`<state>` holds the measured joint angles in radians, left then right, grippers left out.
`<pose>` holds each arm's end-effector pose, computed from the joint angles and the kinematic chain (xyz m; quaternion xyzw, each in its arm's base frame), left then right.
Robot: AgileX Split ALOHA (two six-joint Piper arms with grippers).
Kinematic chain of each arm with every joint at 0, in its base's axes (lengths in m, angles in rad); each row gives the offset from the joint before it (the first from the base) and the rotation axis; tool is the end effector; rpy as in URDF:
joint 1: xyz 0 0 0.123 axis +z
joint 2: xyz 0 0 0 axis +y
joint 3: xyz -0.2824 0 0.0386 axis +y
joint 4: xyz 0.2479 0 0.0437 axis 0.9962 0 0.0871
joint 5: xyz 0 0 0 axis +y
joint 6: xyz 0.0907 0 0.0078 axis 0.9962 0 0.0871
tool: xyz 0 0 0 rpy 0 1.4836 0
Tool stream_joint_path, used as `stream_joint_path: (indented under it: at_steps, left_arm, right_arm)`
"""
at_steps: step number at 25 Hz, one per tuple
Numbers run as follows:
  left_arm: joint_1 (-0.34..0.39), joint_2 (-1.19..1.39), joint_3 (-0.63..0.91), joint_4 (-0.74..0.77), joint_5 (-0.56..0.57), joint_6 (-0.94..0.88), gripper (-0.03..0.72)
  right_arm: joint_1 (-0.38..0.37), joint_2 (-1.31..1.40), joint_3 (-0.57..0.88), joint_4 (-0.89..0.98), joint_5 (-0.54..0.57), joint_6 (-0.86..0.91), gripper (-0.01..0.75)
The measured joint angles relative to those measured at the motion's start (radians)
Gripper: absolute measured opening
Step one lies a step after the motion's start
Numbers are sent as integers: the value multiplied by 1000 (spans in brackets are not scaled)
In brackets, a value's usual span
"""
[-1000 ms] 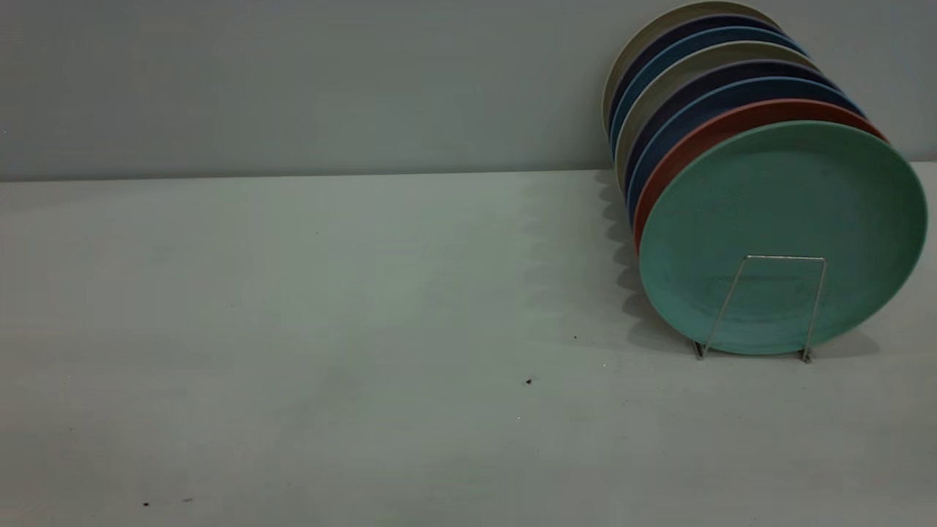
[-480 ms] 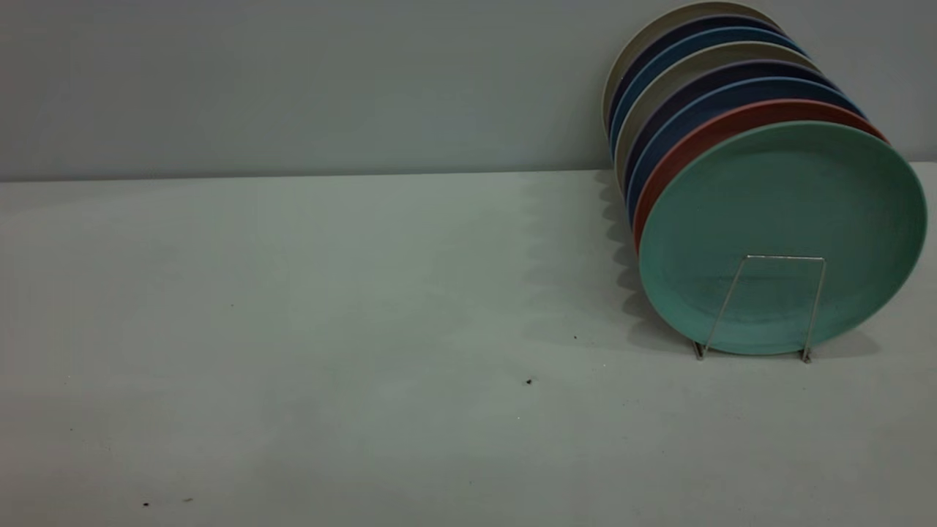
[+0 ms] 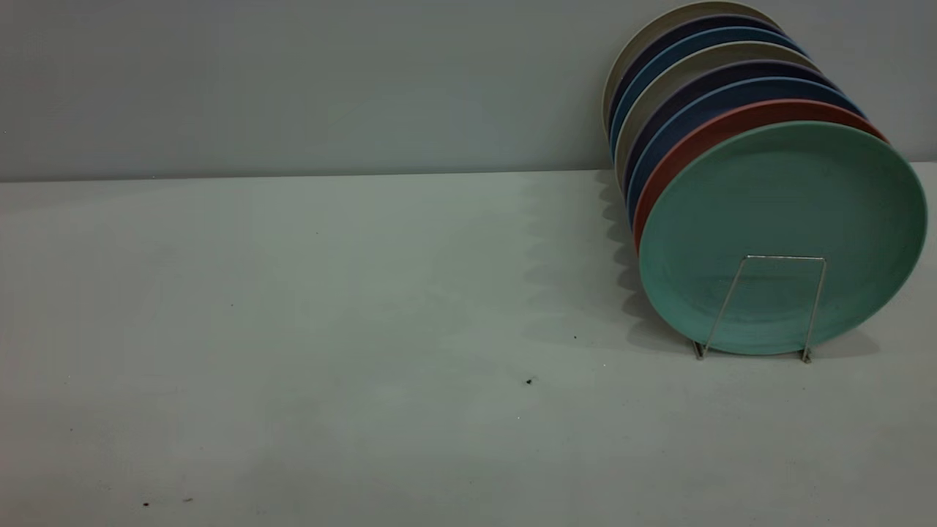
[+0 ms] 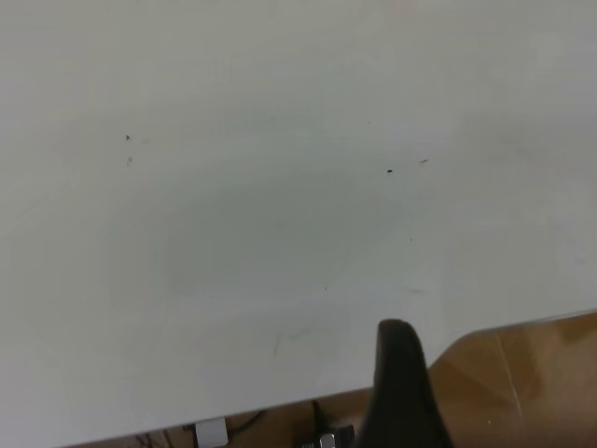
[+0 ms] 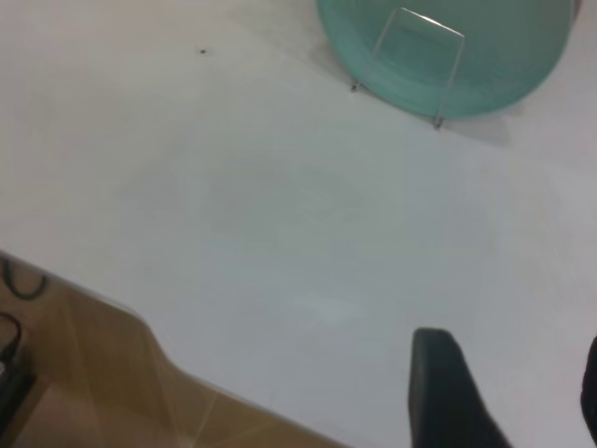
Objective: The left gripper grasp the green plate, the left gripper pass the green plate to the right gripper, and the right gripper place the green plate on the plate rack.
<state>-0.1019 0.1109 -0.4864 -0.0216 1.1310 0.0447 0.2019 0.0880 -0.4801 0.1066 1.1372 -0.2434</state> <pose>0.0093 -0.0027 0.2677 0.0660 0.8974 -0.0233 0.4356 0.0043 0.0099 0.2660 -0.1991 0.8740 0.0441 0.4411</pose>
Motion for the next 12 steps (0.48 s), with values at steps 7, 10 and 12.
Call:
stream_joint_path:
  at_steps: [7, 10, 12]
  left_arm:
    - [0, -2, 0, 0, 0, 1, 563]
    - [0, -4, 0, 0, 0, 2, 563]
    - [0, -5, 0, 0, 0, 2, 563]
  right_arm:
    - [0, 0, 0, -18, 0, 28, 371]
    - [0, 0, 0, -19, 0, 28, 371]
    - [0, 0, 0, -19, 0, 28, 371]
